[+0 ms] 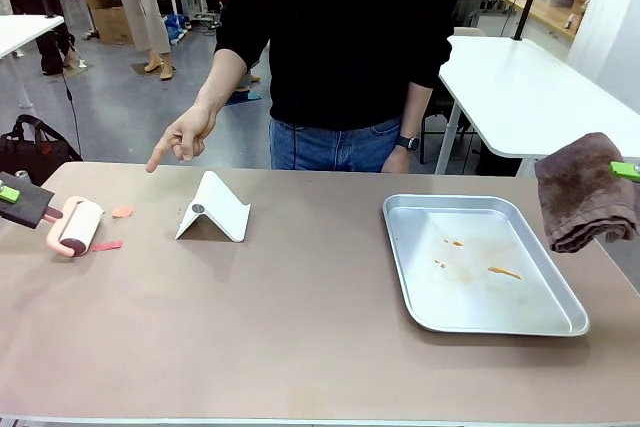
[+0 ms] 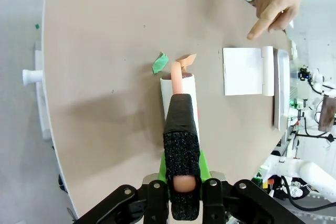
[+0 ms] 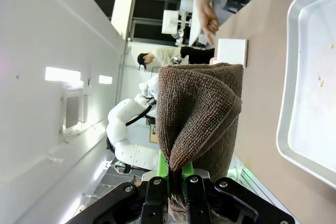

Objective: Clean the surface of the table.
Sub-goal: If a person points to the right, clean the right side of the table with your right hand, and if they point to the left, clean the left side with your left hand.

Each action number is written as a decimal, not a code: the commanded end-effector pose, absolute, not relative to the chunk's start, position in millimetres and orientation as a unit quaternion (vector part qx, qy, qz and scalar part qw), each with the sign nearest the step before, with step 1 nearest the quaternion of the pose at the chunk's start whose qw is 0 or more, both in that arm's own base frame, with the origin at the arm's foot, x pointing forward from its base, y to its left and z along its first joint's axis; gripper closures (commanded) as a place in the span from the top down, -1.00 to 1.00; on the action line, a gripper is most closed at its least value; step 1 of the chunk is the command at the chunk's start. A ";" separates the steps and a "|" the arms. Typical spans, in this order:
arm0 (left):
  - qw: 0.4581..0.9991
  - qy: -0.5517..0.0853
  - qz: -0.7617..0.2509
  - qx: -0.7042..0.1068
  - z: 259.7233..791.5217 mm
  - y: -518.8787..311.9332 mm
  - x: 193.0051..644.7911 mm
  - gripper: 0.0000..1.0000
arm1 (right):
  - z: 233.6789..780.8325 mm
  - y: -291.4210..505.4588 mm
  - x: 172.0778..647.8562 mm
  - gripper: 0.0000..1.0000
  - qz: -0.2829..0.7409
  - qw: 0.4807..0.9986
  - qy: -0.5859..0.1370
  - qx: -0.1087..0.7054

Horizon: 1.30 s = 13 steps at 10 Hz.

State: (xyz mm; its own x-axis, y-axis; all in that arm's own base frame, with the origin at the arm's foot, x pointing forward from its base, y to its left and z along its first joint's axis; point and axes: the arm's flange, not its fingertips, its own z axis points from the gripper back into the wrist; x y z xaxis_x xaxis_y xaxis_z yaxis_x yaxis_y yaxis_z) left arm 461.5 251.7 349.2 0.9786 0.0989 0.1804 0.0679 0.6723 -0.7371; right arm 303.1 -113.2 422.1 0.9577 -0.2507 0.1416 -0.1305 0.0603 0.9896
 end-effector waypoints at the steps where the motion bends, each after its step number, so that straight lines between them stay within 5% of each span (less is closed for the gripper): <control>1: 0.918 -0.091 0.002 -0.386 336.6 238.7 455.1 -0.55 | 424.0 -113.7 302.0 -1.00 -0.041 0.713 -0.135 0.686; 13: 0.903 -0.061 -0.043 -0.423 346.9 173.0 477.7 -0.55 | 424.0 -113.7 302.0 -1.00 -0.041 0.713 -0.135 0.686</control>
